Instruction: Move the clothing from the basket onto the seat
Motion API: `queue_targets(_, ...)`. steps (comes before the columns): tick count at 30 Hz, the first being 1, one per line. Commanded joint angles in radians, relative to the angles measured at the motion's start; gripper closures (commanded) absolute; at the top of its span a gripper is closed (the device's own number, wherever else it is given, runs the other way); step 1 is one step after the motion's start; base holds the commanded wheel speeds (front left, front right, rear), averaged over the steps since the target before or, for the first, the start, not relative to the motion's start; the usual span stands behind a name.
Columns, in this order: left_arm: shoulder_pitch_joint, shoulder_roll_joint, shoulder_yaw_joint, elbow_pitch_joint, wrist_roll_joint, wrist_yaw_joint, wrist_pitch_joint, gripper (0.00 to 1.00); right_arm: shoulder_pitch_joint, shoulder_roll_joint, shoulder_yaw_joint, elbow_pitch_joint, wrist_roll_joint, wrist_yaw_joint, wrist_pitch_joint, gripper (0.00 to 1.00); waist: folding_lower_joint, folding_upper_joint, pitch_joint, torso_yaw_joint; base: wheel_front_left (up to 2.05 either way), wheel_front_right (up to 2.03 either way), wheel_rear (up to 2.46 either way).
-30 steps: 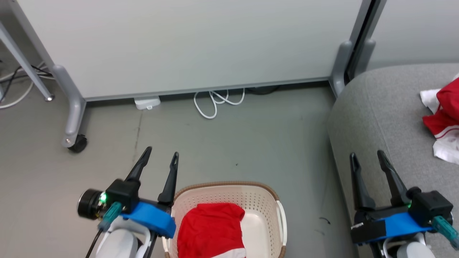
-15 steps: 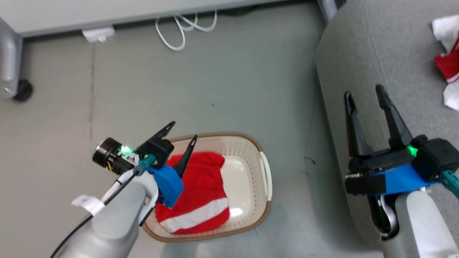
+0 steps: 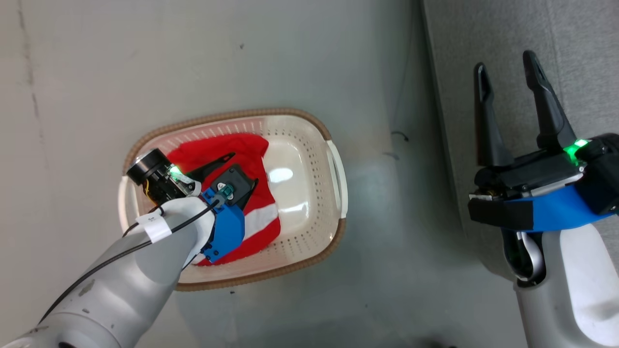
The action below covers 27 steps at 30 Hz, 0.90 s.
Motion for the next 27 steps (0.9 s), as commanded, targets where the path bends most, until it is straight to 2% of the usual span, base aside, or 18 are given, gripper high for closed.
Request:
queue_targets(1, -0.031, 0.002, -0.024, 0.016, -0.012, 0.000, 0.006, 0.00, -0.026, -0.001, 0.003, -0.009, -0.006, 0.000, -0.003, 0.00, -0.0002, 0.0000, 0.071, -0.021, 0.00, 0.00, 0.00)
queue_targets(7, -0.081, -0.010, -0.105, 0.076, -0.046, 0.000, 0.079, 0.00, -0.054, 0.005, 0.006, -0.035, -0.010, 0.000, -0.003, 0.00, -0.0002, 0.0000, 0.151, -0.036, 0.00, 0.00, 0.00)
queue_targets(15, -0.113, -0.015, -0.128, 0.123, -0.066, 0.000, 0.169, 0.00, -0.070, 0.012, 0.000, -0.064, -0.017, 0.000, -0.003, 0.00, -0.0002, 0.0000, 0.235, -0.053, 0.00, 0.00, 0.00)
queue_targets(27, -0.155, 0.014, -0.132, 0.166, -0.055, 0.000, 0.220, 0.00, -0.062, 0.023, 0.002, -0.149, -0.033, 0.000, -0.003, 0.00, -0.0002, 0.0000, 0.351, -0.087, 0.00, 0.00, 0.00)
